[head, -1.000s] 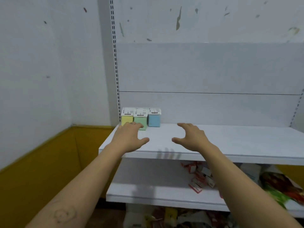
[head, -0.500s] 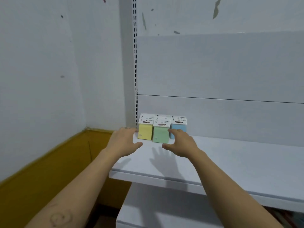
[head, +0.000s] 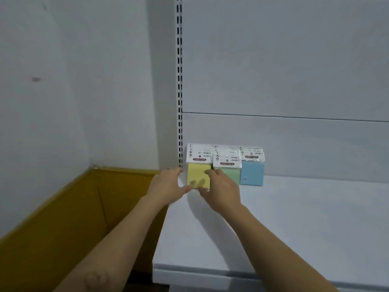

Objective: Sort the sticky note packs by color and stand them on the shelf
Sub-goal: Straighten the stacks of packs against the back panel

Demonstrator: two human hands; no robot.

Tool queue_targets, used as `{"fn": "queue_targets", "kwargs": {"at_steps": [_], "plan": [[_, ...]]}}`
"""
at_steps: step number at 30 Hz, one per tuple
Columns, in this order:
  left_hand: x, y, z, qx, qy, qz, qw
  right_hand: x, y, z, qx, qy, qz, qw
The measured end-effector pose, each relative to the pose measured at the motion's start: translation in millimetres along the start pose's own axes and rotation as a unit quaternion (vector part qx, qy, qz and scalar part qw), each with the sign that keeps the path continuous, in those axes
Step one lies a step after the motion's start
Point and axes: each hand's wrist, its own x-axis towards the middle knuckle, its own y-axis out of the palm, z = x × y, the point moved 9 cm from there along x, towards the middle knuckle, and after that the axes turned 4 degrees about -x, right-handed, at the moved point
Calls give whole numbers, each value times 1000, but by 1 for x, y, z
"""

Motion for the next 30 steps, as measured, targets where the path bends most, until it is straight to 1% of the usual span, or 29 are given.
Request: {"fn": "queue_targets", "kwargs": {"at_steps": [5,8,12,16,21,26,30], "plan": [[47,30,25,-107,8,48,993,21,36,15,-20,38,21,999],[65,49,31,-150,17,70,986,26,50,17,-31,56,31,997],[81,65,37,-191,34,66,979,29,57,16,-33,78,23,996],[88,64,39,-180,60,30,981,34,59,16,-40,91,21,995],[90,66,41,-212,65,17,975,41,62,17,-41,97,35,994],[87,62,35,-167,74,-11,983,45,66,18,-33,88,51,994],[83,58,30,-133,62,-9,989,45,67,17,-10,72,71,995]]}}
